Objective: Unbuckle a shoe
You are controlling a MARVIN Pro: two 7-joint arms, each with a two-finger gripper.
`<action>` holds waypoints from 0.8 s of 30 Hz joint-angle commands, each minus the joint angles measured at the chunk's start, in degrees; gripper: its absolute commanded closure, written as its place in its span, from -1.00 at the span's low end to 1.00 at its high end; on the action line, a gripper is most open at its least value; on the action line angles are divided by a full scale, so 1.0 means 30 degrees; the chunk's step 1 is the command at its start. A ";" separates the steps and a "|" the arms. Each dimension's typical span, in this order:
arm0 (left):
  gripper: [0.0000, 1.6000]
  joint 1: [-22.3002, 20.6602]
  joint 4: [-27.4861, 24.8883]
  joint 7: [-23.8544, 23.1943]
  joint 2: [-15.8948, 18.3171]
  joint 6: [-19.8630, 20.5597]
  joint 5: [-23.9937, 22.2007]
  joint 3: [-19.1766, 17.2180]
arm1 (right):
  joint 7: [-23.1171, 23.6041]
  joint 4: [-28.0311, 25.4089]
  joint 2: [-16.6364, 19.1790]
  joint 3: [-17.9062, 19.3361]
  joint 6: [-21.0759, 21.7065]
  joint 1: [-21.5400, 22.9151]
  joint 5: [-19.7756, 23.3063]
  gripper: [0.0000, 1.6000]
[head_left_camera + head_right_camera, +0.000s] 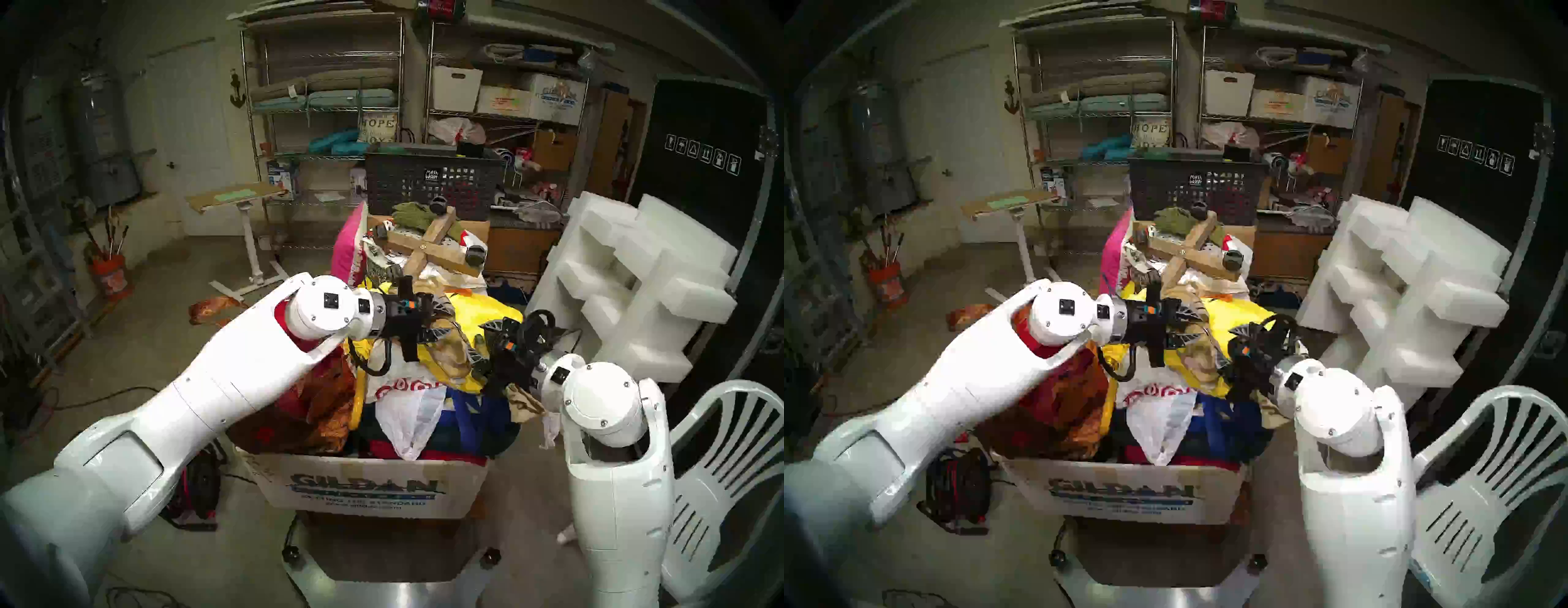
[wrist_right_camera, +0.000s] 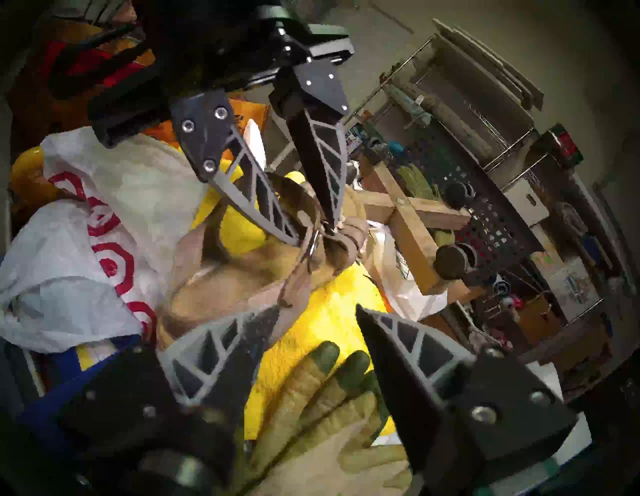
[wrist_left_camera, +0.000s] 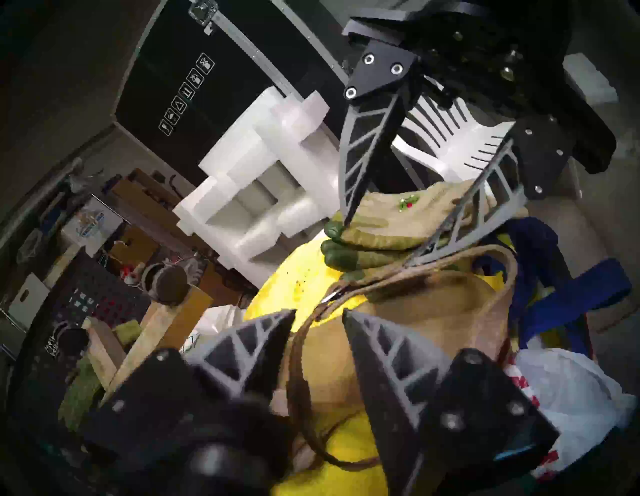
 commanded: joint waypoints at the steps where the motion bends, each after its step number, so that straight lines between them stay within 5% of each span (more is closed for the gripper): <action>1: -0.41 -0.0155 0.0434 0.0031 -0.0173 -0.0207 0.0065 0.0040 | -0.0086 -0.0489 -0.0042 -0.0174 0.0095 0.0235 -0.0219 -0.33; 5: -0.56 -0.0304 0.0588 0.0087 -0.0212 -0.0200 0.0199 0.0090 | -0.0052 -0.0520 -0.0043 -0.0203 0.0094 0.0245 -0.0325 -0.29; 10: -0.34 -0.0320 0.0783 0.0387 -0.0306 -0.0551 0.0224 -0.0004 | -0.0038 -0.0522 -0.0057 -0.0268 0.0042 0.0260 -0.0476 -0.15; 24: -0.43 0.0383 -0.1490 0.0762 0.0379 -0.0094 -0.0179 -0.0555 | 0.0249 -0.0348 -0.0092 -0.0345 0.0077 0.0577 -0.0556 -0.12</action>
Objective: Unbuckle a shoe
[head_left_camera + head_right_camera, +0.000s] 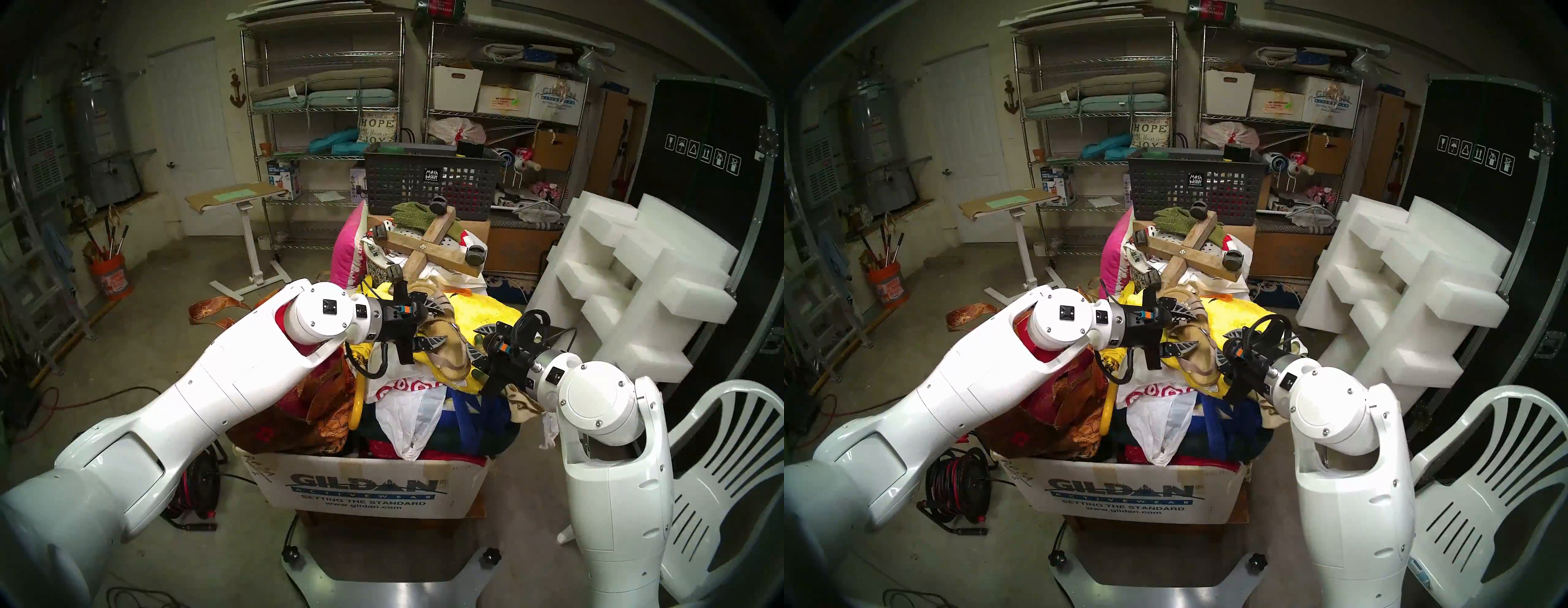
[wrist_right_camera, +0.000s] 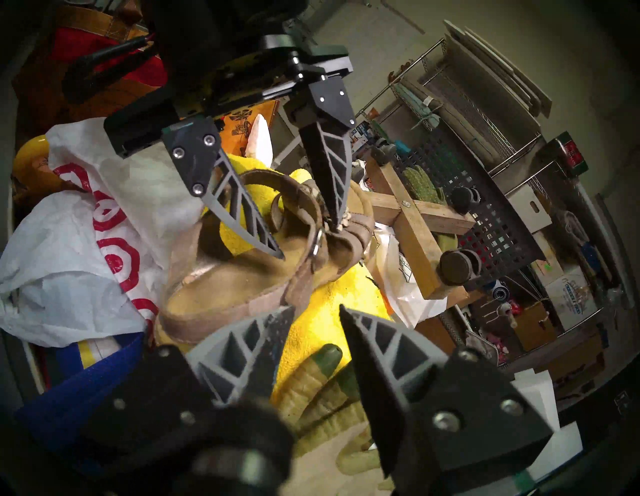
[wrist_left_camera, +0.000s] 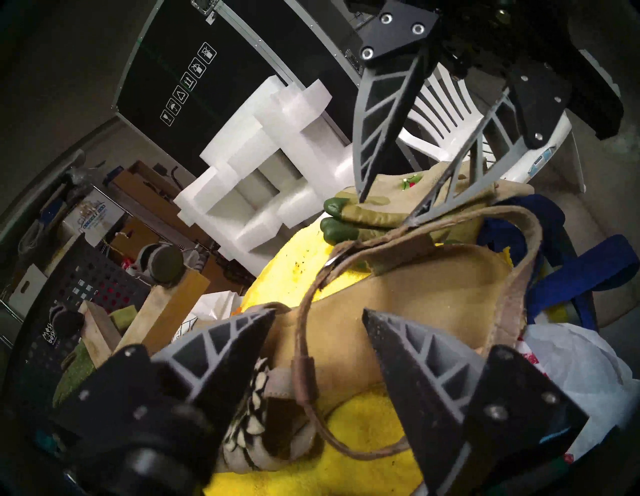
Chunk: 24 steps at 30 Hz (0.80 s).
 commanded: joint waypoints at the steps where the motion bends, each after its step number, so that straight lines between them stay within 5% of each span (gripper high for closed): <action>1: -0.40 0.0337 -0.1682 0.0221 0.0483 0.0406 -0.0354 -0.0488 | -0.0042 -0.0254 -0.0144 -0.0014 0.0089 0.0450 0.0064 -0.12; 4: -0.23 0.0575 -0.1853 0.0236 0.0655 0.0600 -0.0413 -0.0463 | -0.0033 -0.0200 -0.0187 0.0001 0.0063 0.0489 0.0123 -0.15; 10: -0.22 0.0667 -0.1404 0.0211 0.0670 0.0672 -0.0246 -0.0241 | -0.0019 -0.0155 -0.0236 0.0016 0.0059 0.0509 0.0180 -0.17; 13: -0.64 0.0497 -0.1139 0.0335 0.0716 0.0660 -0.0049 -0.0268 | -0.0007 -0.0259 -0.0249 0.0087 0.0103 0.0436 0.0178 -0.26; 19: -0.58 0.0079 -0.1057 0.0370 0.0619 0.0560 0.0075 -0.0400 | 0.0002 -0.0357 -0.0249 0.0144 0.0148 0.0378 0.0171 -0.23; 22: -0.01 -0.0065 -0.0911 0.0287 0.0497 0.0432 0.0134 -0.0401 | 0.0063 -0.0375 -0.0220 0.0162 0.0142 0.0376 0.0196 -0.19; 24: 0.11 -0.0095 -0.0741 0.0313 0.0376 0.0320 0.0211 -0.0348 | 0.0107 -0.0375 -0.0199 0.0168 0.0150 0.0380 0.0201 -0.21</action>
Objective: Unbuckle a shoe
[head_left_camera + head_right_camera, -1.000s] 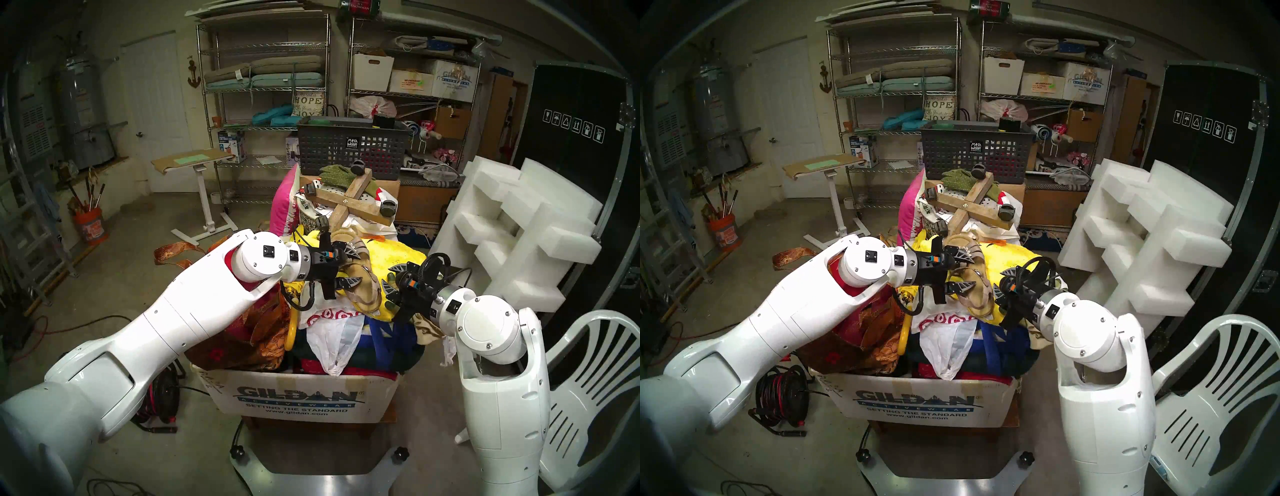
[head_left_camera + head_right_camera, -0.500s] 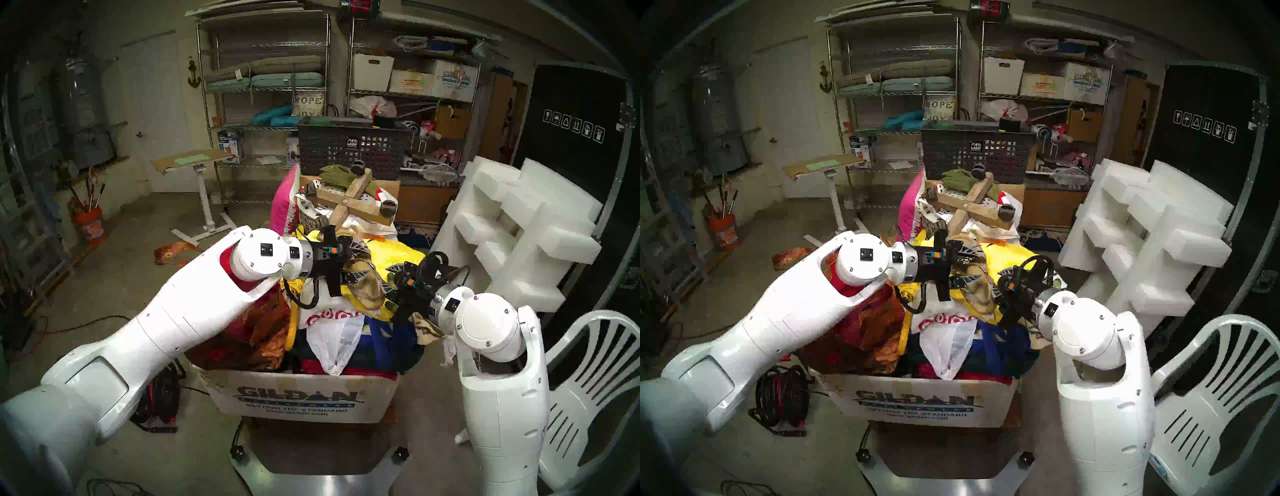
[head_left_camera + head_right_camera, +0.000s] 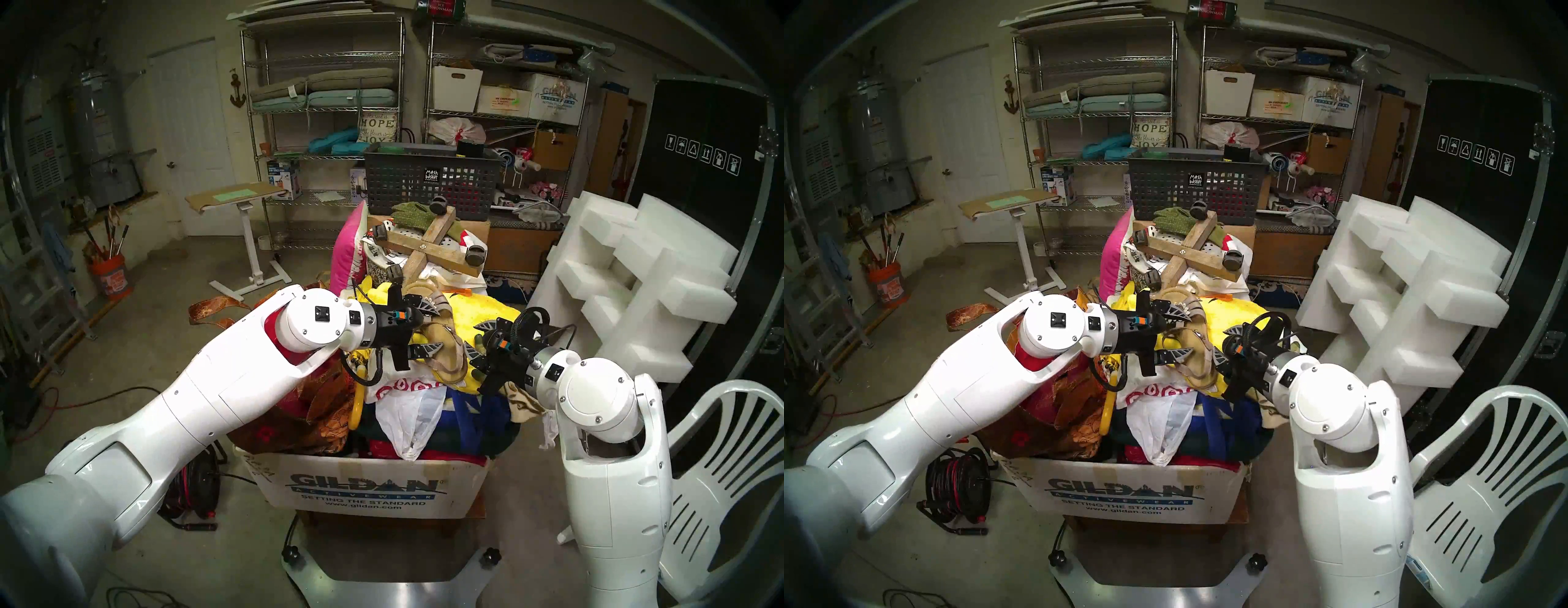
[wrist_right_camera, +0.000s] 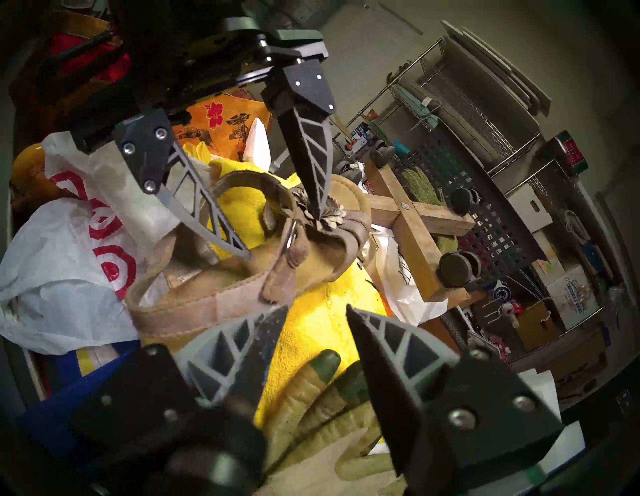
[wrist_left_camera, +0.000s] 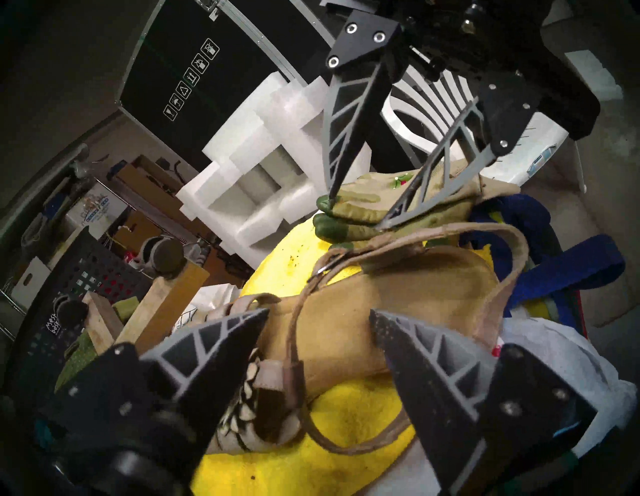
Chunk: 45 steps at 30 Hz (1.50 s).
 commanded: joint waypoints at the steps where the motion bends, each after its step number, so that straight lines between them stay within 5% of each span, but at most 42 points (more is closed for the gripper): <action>1: 0.12 -0.0703 0.0234 0.0033 -0.0451 -0.0487 0.0031 -0.0196 | 0.0083 -0.0468 -0.0024 0.0061 0.0051 0.0181 0.0098 -0.19; 4: 0.26 -0.0628 0.0311 0.0083 -0.0523 -0.0644 0.0082 -0.0166 | 0.0113 -0.0473 -0.0027 0.0069 0.0084 0.0190 0.0090 -0.22; 12: 0.23 -0.0493 0.0545 -0.0056 -0.0580 -0.1059 -0.0077 -0.0150 | 0.0382 -0.0203 0.0044 -0.0005 0.0063 0.0340 0.0135 -0.24; 13: 0.82 -0.0397 0.0542 0.0150 -0.0570 -0.1291 -0.0023 -0.0159 | 0.0417 -0.0159 0.0031 -0.0024 0.0043 0.0354 0.0110 -0.25; 15: 1.00 -0.0372 0.0558 0.0117 -0.0592 -0.1328 -0.0169 -0.0221 | 0.0471 -0.0146 0.0042 -0.0032 0.0040 0.0376 0.0091 -0.23; 25: 1.00 -0.0417 0.0593 0.0124 -0.0539 -0.1483 -0.0369 -0.0268 | 0.0966 -0.0257 0.0209 -0.0161 -0.0067 0.0463 -0.0039 0.00; 33: 1.00 -0.0278 0.0564 0.0155 -0.0283 -0.1528 -0.0504 -0.0381 | 0.1460 -0.0537 0.0438 -0.0284 -0.0076 0.0367 -0.0139 -0.45; 45: 1.00 -0.0106 0.0489 0.0285 -0.0190 -0.1653 -0.0654 -0.0399 | 0.1437 -0.0723 0.0265 -0.0567 0.0043 0.0408 -0.0411 -0.33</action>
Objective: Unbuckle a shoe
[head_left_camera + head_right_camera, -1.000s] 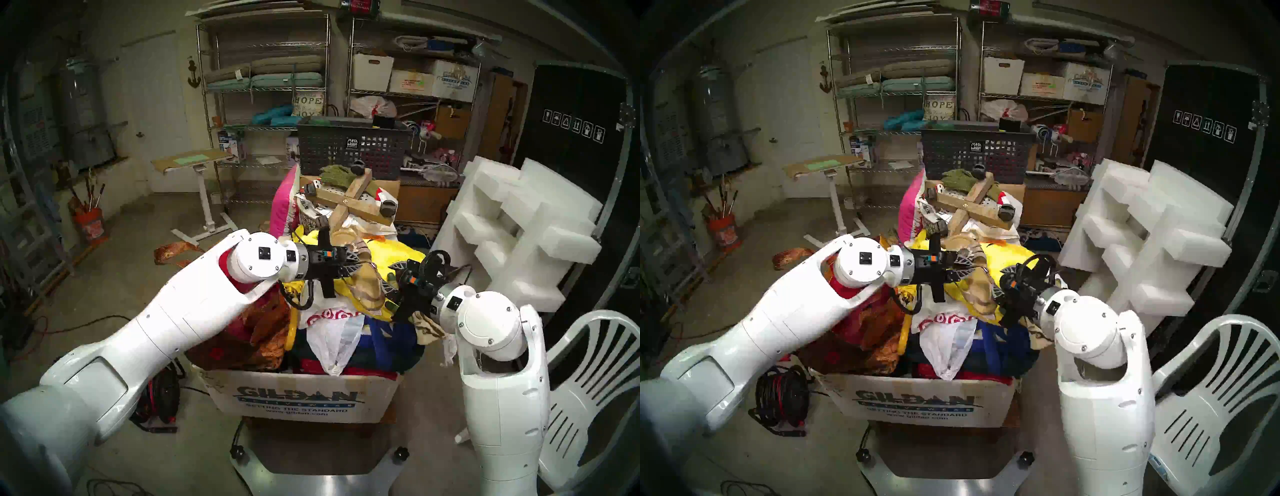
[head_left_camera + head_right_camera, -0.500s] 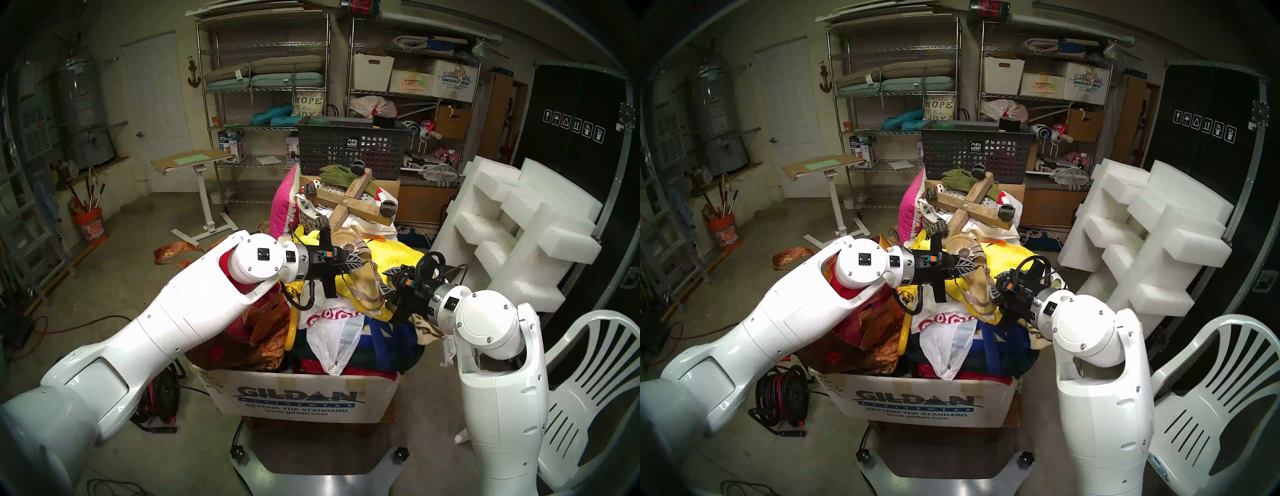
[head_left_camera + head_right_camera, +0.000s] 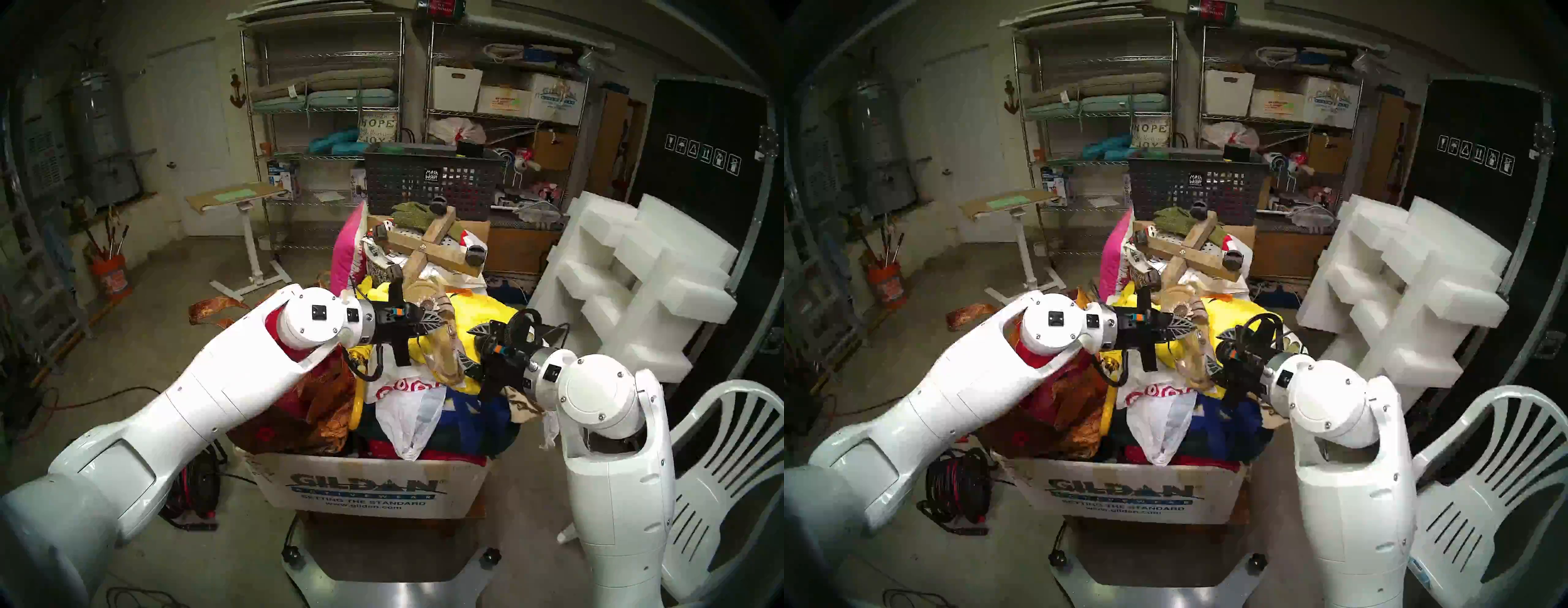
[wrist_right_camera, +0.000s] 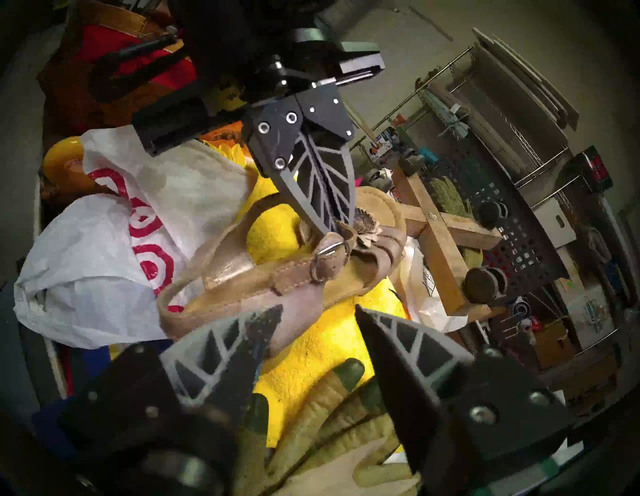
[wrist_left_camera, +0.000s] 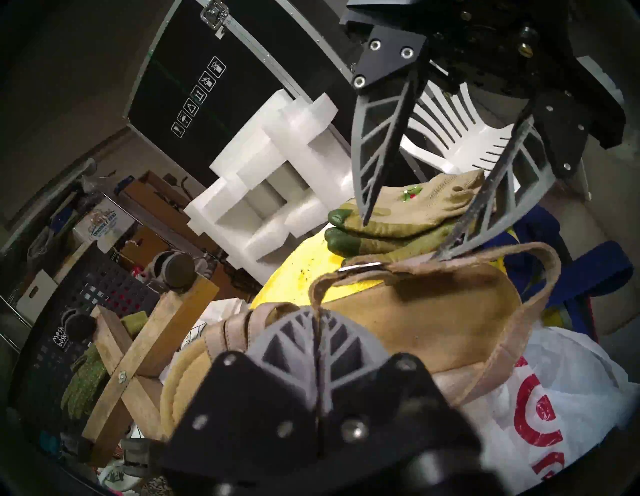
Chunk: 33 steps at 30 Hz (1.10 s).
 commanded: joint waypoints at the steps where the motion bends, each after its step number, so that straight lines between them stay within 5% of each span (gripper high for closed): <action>1: 1.00 -0.0105 -0.0245 0.0035 -0.0030 -0.0203 -0.0245 -0.0251 | -0.0246 -0.0520 -0.0253 -0.0122 0.0085 0.0195 -0.0039 -0.33; 16: 1.00 0.0032 -0.0934 -0.0334 -0.0430 -0.0380 -0.0956 -0.0015 | -0.0893 0.0130 -0.0636 -0.0184 0.0549 0.0932 -0.0711 -0.17; 33: 1.00 0.0616 -0.1950 0.1546 -0.0387 0.0913 -0.0090 -0.0265 | 0.0308 -0.2349 -0.0109 0.1267 0.1219 -0.0158 -0.0890 -0.15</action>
